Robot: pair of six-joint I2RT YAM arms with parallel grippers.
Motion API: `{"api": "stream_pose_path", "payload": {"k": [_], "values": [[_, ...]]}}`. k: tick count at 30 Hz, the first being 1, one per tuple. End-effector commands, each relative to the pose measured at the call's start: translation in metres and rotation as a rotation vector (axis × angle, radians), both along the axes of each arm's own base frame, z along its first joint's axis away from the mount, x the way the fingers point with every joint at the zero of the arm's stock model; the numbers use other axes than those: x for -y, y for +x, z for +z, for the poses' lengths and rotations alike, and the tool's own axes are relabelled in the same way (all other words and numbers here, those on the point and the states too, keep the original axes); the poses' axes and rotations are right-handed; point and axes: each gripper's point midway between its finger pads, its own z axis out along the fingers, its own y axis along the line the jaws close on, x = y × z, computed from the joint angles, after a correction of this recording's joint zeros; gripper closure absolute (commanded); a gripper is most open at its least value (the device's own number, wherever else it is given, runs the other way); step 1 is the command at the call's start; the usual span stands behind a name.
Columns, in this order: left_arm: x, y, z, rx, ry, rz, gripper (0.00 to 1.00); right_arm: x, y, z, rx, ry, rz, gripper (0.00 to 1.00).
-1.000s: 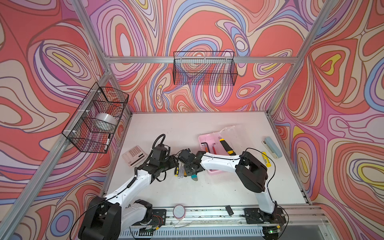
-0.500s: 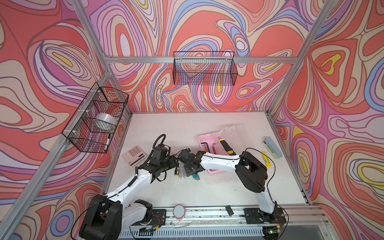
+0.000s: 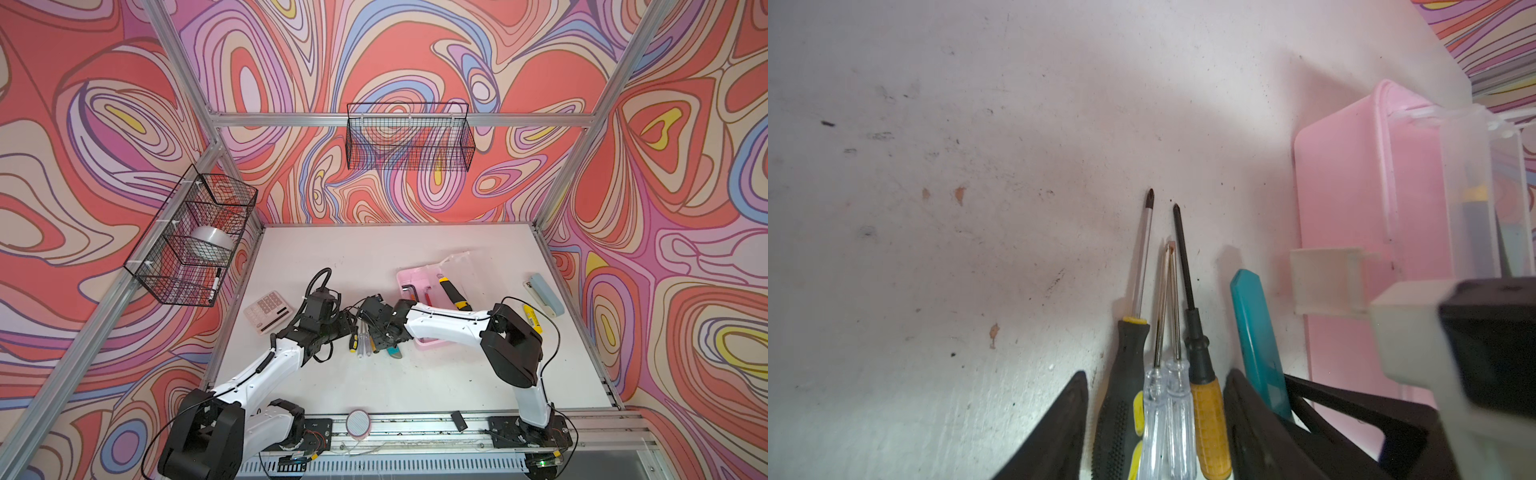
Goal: Pack the tool kit
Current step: 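Lower the right gripper onto the teal utility knife and grasp it, then lift the teal knife into the pink box and release it with the right gripper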
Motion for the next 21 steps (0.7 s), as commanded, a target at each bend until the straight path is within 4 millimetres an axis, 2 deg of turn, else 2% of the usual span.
{"api": "stream_pose_path", "payload": {"k": [1,5,9,11,12,13,18,21], "values": [[-0.004,0.001,-0.004,-0.003,0.003,0.023,0.46,0.004,0.002,0.027,0.037,0.027,-0.001,0.75],[-0.003,0.003,-0.004,-0.001,0.003,0.024,0.47,0.012,0.003,0.055,0.084,0.039,-0.013,0.76],[-0.002,0.004,-0.003,0.003,-0.003,0.021,0.47,0.033,0.009,0.09,0.172,0.001,-0.032,0.76],[0.0,0.006,-0.002,0.004,-0.006,0.018,0.47,0.051,0.014,0.105,0.226,-0.054,-0.047,0.76],[0.0,0.007,-0.001,0.008,-0.008,0.018,0.47,0.06,0.016,0.106,0.233,-0.086,-0.055,0.76],[0.001,0.008,0.0,0.01,-0.012,0.017,0.47,0.071,0.017,0.117,0.248,-0.092,-0.067,0.76],[0.003,0.014,0.007,0.03,-0.017,0.014,0.48,0.124,0.03,0.135,0.275,-0.153,-0.143,0.77],[0.005,0.016,0.008,0.031,-0.021,0.008,0.47,0.154,0.045,0.142,0.292,-0.15,-0.195,0.77]]}}
